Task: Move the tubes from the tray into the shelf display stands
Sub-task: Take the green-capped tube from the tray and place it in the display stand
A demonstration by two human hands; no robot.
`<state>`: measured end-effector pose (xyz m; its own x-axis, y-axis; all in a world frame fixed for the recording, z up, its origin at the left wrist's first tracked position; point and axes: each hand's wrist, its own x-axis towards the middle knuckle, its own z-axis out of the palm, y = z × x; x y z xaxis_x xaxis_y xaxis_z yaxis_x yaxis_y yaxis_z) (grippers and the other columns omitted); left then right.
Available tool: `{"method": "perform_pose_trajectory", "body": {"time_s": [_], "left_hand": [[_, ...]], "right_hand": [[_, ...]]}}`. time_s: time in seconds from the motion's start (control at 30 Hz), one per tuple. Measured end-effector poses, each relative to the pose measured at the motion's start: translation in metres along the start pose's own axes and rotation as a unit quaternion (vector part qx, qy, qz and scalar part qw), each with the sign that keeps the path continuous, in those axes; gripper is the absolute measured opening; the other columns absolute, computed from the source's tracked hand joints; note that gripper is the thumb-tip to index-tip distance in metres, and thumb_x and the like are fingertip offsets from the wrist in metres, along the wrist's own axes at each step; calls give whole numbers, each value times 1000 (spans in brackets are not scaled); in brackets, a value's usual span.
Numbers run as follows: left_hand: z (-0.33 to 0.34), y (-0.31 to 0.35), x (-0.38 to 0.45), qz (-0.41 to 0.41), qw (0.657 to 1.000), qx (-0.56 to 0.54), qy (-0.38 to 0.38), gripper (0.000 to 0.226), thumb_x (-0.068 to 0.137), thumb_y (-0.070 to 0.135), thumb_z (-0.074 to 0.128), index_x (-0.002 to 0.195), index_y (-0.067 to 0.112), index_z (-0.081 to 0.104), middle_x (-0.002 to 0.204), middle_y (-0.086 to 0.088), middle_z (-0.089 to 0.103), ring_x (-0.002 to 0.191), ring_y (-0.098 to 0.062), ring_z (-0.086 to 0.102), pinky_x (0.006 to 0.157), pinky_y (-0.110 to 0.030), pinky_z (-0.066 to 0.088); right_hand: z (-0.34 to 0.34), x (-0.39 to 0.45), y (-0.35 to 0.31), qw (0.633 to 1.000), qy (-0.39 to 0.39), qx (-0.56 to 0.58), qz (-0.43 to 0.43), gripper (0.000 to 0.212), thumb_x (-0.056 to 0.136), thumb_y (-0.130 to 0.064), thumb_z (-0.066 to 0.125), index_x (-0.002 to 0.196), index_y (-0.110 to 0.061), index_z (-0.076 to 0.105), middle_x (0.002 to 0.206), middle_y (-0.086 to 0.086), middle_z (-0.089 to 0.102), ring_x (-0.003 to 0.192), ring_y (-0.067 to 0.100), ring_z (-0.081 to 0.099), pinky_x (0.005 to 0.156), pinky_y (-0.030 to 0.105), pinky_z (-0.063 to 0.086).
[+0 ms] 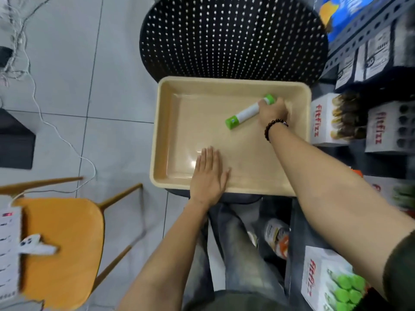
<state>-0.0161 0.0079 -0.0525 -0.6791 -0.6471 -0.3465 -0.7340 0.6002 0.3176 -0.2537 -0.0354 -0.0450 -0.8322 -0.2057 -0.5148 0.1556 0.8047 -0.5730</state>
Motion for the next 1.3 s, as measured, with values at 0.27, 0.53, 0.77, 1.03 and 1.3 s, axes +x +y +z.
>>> {"method": "perform_pose_trajectory", "body": {"time_s": [0.27,0.53,0.77,1.03,1.3], "left_hand": [[-1,-1,0,-8,999,-10,-31,87,89,55,-15,144,-1,23,152,-21,23,141,-33,16,114,-37,2],[-7,-5,0,42,997,-4,-66,90,82,61,-20,148,4,5,157,-16,3,144,-27,-3,114,-31,-9],[-43,6,3,162,983,30,-79,80,92,55,-7,146,0,11,155,-18,9,143,-30,6,116,-35,3],[-115,104,8,372,926,51,-28,74,93,48,11,143,-6,20,151,-24,20,141,-35,15,115,-38,7],[-109,231,-19,530,846,33,-51,69,90,40,26,130,-15,41,136,-34,41,127,-48,39,103,-56,33]], "right_hand": [[-1,7,-15,994,-23,82,70,36,74,-24,64,107,-10,58,109,7,67,96,27,65,84,36,56],[-36,-21,-9,988,-33,139,-59,34,71,-17,66,103,-24,60,101,-1,60,95,25,63,84,46,57],[-123,-84,-22,968,-12,177,-175,38,73,-3,62,108,-16,67,95,5,63,86,19,60,85,48,57],[-263,-201,-12,937,187,192,-225,40,71,-6,67,111,-16,69,96,-8,67,87,10,59,89,39,55],[-365,-298,67,899,351,152,-215,41,76,0,67,114,-14,65,101,-5,63,75,-15,56,76,4,41]]}}
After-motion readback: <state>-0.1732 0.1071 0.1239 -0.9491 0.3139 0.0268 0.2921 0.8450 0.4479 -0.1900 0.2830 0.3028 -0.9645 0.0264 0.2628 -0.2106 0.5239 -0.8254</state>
